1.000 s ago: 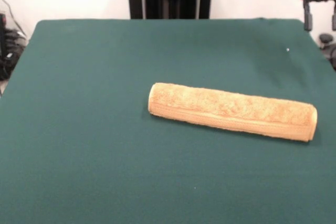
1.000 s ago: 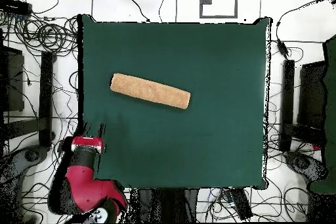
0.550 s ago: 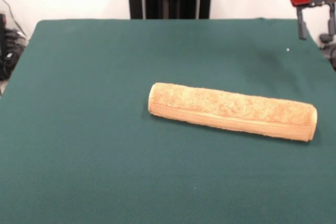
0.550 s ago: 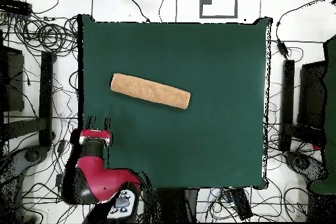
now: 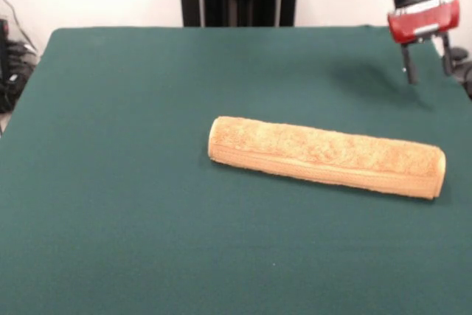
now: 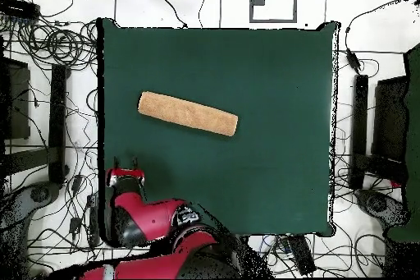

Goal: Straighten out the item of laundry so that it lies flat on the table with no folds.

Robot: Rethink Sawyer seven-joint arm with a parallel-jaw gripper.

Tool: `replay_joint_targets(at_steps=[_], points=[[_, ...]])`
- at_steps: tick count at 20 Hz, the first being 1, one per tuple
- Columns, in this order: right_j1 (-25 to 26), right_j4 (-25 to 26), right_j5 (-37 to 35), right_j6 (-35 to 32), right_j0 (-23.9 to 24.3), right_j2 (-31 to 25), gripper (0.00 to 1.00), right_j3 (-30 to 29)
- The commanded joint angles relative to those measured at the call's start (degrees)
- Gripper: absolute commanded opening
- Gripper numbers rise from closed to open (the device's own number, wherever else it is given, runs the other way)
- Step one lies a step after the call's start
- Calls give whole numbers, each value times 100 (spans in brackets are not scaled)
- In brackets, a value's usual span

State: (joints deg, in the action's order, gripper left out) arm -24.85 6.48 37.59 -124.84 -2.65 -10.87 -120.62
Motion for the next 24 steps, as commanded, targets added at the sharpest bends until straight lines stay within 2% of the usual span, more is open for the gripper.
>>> replay_joint_targets(at_steps=[1,4,6,9,12,16,19,22,24], points=[[982,156,-1489,-759,378,-1118,100,1049],[990,-84,-1582,-588,231,-902,100,1231],[852,-509,-1429,-473,-193,-431,100,1264],[712,-1653,-886,-169,-1261,702,100,1276],[798,-2156,-527,-49,-1691,1204,100,1293],[905,-2292,-144,-217,-1885,1497,100,1229],[982,-2599,110,-335,-2177,1754,100,1164],[797,-2795,-106,-367,-2377,1892,100,1034],[624,-2599,-238,-390,-2312,1928,100,926]])
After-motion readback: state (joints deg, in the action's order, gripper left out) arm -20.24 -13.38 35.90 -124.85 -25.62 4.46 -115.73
